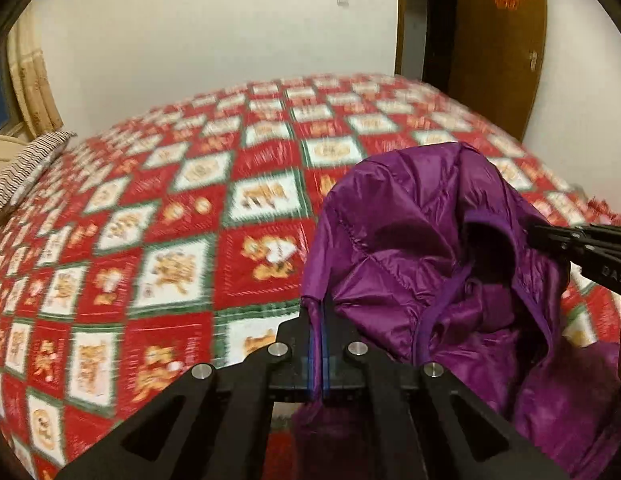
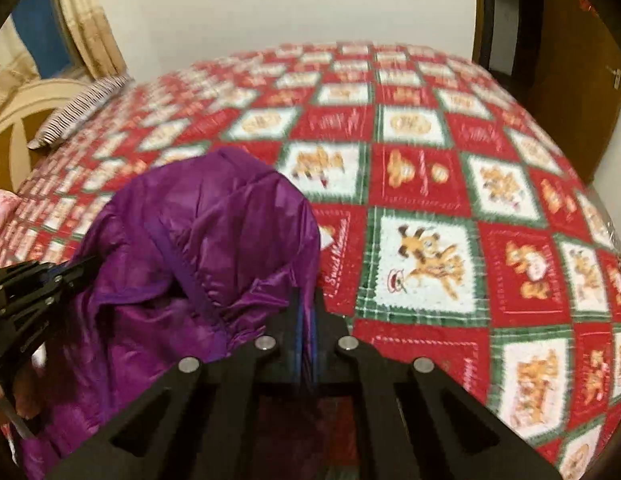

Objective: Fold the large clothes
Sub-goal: 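Grasp the hem with both grippers and lift it toward the hood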

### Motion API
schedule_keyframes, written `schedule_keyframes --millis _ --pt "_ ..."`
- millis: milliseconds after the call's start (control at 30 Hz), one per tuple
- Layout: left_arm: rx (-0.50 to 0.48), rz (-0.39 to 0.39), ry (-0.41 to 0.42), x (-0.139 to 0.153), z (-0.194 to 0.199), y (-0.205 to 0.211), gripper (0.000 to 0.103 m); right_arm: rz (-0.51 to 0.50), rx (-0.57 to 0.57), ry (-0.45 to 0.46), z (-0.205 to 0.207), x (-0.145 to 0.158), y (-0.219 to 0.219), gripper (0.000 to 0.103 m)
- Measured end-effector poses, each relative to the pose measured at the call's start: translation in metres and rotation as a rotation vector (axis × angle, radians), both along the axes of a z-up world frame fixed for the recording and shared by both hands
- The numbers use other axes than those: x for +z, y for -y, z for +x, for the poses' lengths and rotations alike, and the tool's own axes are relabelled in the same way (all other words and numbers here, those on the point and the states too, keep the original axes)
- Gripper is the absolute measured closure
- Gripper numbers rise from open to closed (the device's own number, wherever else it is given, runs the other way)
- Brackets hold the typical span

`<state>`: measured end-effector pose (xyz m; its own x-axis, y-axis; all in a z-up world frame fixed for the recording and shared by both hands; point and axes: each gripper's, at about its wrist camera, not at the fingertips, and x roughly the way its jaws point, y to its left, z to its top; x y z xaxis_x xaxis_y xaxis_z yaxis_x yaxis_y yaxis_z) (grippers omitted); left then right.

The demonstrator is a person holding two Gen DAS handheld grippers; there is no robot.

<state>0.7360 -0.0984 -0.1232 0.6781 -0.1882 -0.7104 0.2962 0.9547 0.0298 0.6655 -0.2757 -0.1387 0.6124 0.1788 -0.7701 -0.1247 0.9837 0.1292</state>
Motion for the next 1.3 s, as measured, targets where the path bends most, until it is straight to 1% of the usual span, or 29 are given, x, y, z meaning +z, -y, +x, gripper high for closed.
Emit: schedule_keyframes --millis 33,100,133,167,233,267,300,333,367,433,467,533,600,767,867,967,1000,1033,1067,1100,1133,1167,1233,1300 --pt "-0.004 -0.017 0.032 0.013 -0.014 -0.005 0.102 0.005 0.005 0.024 -0.008 0.009 0.0 0.099" --pt "-0.012 -0.024 0.073 0.027 -0.034 -0.01 0.102 0.017 0.013 0.08 -0.035 0.032 0.001 0.099" --pt "-0.023 -0.047 0.101 0.039 -0.053 -0.015 0.102 0.019 0.023 0.109 -0.051 0.043 0.0 0.099" --pt "-0.028 -0.062 0.118 0.044 -0.062 -0.018 0.102 0.01 0.029 0.132 -0.06 0.051 -0.003 0.099" --pt "-0.047 -0.085 0.182 0.061 -0.101 -0.026 0.102 0.002 0.043 0.194 -0.09 0.068 -0.006 0.099" --pt "-0.05 -0.094 0.207 0.066 -0.114 -0.029 0.102 -0.005 0.053 0.224 -0.108 0.076 -0.009 0.099" --pt "-0.061 -0.094 0.255 0.071 -0.139 -0.032 0.102 -0.015 0.057 0.256 -0.128 0.083 -0.01 0.099" --pt "-0.068 -0.084 0.281 0.072 -0.153 -0.033 0.102 -0.023 0.064 0.28 -0.147 0.087 -0.011 0.099" --pt "-0.074 -0.08 0.307 0.071 -0.174 -0.035 0.102 -0.03 0.067 0.291 -0.156 0.088 -0.014 0.099" --pt "-0.087 -0.066 0.334 0.065 -0.204 -0.038 0.102 -0.036 0.062 0.304 -0.187 0.083 -0.014 0.099" --pt "-0.093 -0.056 0.344 0.059 -0.224 -0.039 0.102 -0.028 0.06 0.301 -0.194 0.08 -0.013 0.099" --pt "-0.115 -0.05 0.335 0.046 -0.251 -0.04 0.102 -0.019 0.06 0.289 -0.219 0.07 -0.011 0.1" --pt "-0.147 -0.017 0.326 0.028 -0.277 -0.037 0.102 -0.029 0.07 0.274 -0.243 0.058 -0.012 0.1" --pt "-0.197 0.028 0.258 -0.009 -0.318 -0.033 0.102 -0.025 0.057 0.168 -0.272 0.019 -0.005 0.1" --pt "-0.22 0.061 0.247 -0.019 -0.332 -0.032 0.101 -0.028 0.049 0.12 -0.283 0.003 0.002 0.1" --pt "-0.235 0.092 0.217 -0.02 -0.338 -0.034 0.096 -0.05 0.057 0.078 -0.289 -0.007 0.006 0.1" --pt "-0.238 0.104 0.212 -0.019 -0.34 -0.036 0.088 -0.071 0.068 0.055 -0.29 -0.011 0.006 0.1" --pt "-0.231 0.126 0.219 -0.016 -0.343 -0.038 0.065 -0.094 0.063 0.059 -0.293 -0.012 0.007 0.098" --pt "-0.208 0.145 0.238 -0.013 -0.346 -0.042 0.048 -0.111 0.054 0.069 -0.297 -0.012 0.01 0.092" --pt "-0.179 0.15 0.268 -0.008 -0.35 -0.047 0.024 -0.113 0.052 0.066 -0.299 -0.012 0.013 0.086" --pt "-0.155 0.146 0.298 -0.004 -0.352 -0.054 0.018 -0.099 0.054 0.055 -0.302 -0.01 0.018 0.069" --pt "-0.134 0.14 0.315 0.001 -0.348 -0.06 0.018 -0.08 0.05 0.049 -0.305 -0.007 0.023 0.065" --pt "-0.066 0.134 0.317 0.012 -0.339 -0.071 0.018 -0.059 0.046 0.046 -0.312 0.001 0.031 0.065" --pt "-0.002 0.103 0.327 0.027 -0.328 -0.073 0.018 -0.026 0.023 0.058 -0.316 0.009 0.038 0.065"
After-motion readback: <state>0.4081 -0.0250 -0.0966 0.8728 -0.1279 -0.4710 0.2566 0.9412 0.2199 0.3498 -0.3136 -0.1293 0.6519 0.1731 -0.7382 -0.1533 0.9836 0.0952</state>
